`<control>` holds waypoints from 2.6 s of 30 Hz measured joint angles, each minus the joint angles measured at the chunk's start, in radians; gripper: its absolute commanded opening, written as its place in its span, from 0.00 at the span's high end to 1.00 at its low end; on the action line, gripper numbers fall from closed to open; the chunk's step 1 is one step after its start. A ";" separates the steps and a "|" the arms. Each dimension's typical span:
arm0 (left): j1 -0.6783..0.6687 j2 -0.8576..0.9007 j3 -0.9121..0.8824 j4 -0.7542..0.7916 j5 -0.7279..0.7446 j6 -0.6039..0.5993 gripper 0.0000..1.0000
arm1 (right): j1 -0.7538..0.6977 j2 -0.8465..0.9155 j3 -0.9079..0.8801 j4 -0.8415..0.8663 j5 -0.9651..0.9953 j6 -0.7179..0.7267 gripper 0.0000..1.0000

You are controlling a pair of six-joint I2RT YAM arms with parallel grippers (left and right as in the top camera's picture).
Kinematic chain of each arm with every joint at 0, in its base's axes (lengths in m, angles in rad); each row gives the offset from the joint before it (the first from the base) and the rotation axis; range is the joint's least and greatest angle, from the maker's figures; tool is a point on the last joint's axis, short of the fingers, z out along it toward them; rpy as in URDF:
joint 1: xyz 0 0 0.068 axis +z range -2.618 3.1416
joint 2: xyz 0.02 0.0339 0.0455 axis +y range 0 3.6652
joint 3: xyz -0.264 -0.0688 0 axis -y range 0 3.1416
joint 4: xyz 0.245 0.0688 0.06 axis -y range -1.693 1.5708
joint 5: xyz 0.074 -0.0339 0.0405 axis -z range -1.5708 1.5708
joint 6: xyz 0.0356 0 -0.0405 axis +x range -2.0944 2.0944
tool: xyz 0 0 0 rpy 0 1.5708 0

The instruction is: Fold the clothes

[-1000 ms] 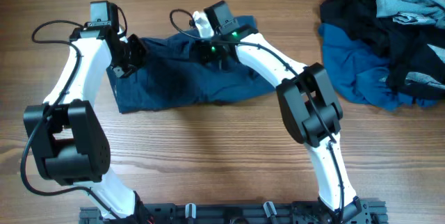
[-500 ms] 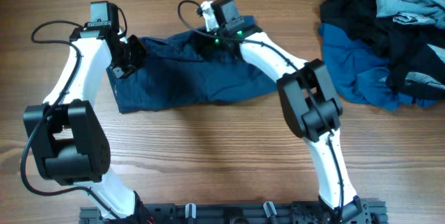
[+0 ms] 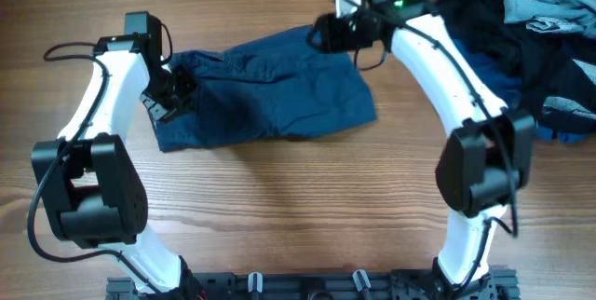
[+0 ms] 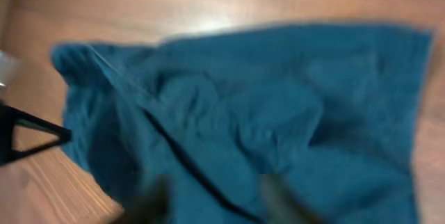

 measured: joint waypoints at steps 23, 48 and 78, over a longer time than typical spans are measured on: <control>0.128 0.000 0.000 -0.015 0.000 0.106 0.30 | -0.054 0.341 -0.060 0.404 -0.206 0.047 0.96; 0.178 0.172 0.001 0.187 0.182 0.129 0.88 | -0.059 0.353 -0.053 0.415 -0.232 0.046 0.96; -0.338 -0.056 0.002 0.525 0.207 0.045 0.96 | -0.068 0.371 -0.019 0.320 -0.266 0.028 0.96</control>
